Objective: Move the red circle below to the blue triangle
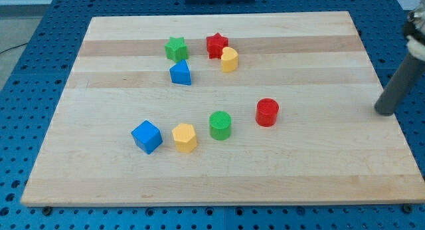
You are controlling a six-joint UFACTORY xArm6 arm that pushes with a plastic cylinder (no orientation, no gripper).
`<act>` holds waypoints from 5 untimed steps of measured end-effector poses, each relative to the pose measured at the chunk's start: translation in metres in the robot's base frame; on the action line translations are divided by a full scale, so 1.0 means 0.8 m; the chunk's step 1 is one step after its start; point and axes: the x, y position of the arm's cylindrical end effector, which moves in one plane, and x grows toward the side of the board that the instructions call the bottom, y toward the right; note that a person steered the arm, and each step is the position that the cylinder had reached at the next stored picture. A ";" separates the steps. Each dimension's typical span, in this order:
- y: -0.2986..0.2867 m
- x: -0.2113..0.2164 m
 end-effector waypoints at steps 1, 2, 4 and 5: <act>-0.053 -0.001; -0.062 -0.002; -0.120 0.017; -0.178 0.026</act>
